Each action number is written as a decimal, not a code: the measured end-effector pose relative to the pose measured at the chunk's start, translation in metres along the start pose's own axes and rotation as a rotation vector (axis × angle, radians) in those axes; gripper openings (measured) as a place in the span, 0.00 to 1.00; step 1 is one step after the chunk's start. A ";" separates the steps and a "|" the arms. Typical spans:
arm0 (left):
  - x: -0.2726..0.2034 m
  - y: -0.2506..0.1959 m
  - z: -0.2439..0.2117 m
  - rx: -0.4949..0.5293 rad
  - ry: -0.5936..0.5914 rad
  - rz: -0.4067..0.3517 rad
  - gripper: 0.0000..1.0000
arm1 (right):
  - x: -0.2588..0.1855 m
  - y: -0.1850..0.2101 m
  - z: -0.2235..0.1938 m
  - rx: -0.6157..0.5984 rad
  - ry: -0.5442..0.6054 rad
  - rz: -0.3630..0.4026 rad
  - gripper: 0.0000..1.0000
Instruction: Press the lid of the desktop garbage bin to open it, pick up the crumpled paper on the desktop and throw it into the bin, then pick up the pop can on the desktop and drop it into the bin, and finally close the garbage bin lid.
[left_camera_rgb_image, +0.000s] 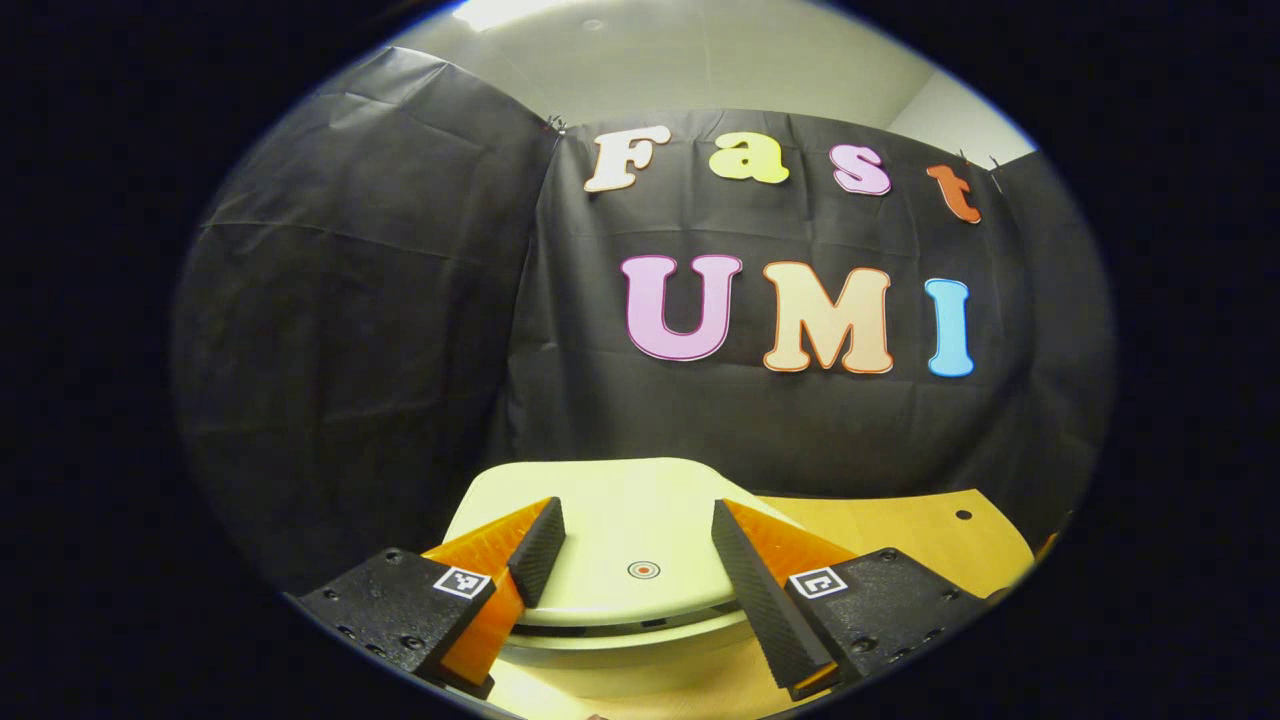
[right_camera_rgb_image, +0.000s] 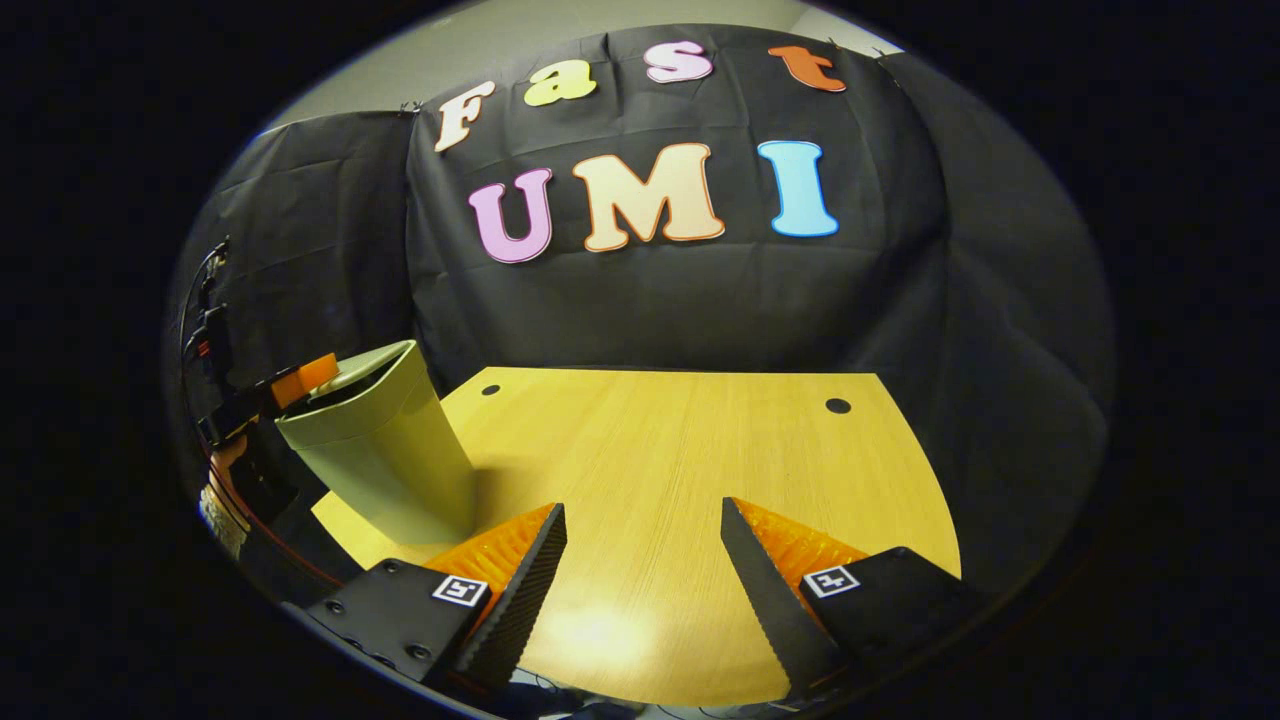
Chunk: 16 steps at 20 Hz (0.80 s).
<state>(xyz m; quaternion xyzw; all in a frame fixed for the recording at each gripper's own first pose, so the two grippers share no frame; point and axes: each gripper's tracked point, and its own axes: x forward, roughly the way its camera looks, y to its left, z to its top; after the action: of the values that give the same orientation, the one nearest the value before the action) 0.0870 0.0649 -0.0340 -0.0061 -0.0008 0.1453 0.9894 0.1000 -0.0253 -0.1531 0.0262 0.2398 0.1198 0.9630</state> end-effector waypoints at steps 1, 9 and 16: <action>0.001 0.000 0.001 0.015 -0.005 0.012 0.92 | 0.002 -0.002 -0.001 -0.006 0.006 0.007 0.98; 0.001 -0.003 -0.010 0.049 -0.068 0.057 0.93 | 0.022 -0.019 -0.007 -0.027 0.040 0.042 0.98; -0.005 0.002 -0.005 0.105 -0.217 0.121 0.94 | 0.032 -0.021 -0.019 -0.021 0.076 0.060 0.98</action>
<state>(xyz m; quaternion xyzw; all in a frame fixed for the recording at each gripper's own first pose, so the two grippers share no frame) 0.0817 0.0649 -0.0395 0.0616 -0.0997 0.2045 0.9718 0.1238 -0.0384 -0.1866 0.0187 0.2741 0.1519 0.9494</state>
